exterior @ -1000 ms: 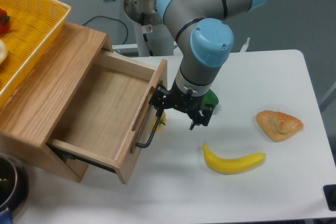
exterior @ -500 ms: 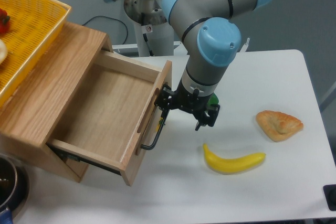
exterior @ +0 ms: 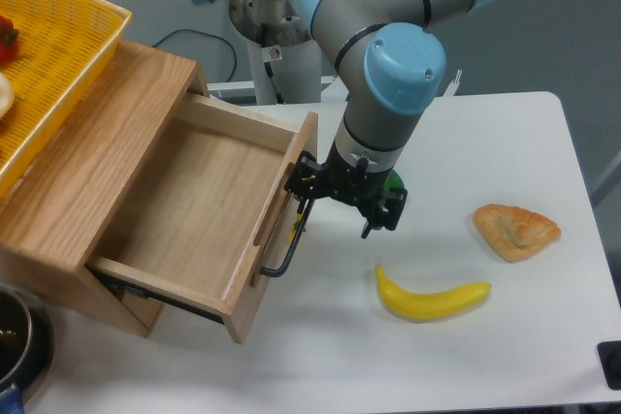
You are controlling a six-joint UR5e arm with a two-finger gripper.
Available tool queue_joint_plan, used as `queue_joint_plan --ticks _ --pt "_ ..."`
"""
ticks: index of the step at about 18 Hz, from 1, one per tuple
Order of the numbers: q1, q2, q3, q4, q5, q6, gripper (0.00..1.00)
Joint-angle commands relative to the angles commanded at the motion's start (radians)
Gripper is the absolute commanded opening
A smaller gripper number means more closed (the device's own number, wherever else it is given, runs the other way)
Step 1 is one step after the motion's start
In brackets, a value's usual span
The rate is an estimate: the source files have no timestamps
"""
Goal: Slide open the top drawer
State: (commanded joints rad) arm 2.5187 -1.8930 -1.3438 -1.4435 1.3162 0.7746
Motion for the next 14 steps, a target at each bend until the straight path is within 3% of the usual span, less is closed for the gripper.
queue_joint_plan --ticks 6,14 --pt "0.032 -0.001 0.028 0.008 -0.002 0.006 1.00" --pt "0.103 -0.015 0.035 0.009 0.011 0.138 1.00"
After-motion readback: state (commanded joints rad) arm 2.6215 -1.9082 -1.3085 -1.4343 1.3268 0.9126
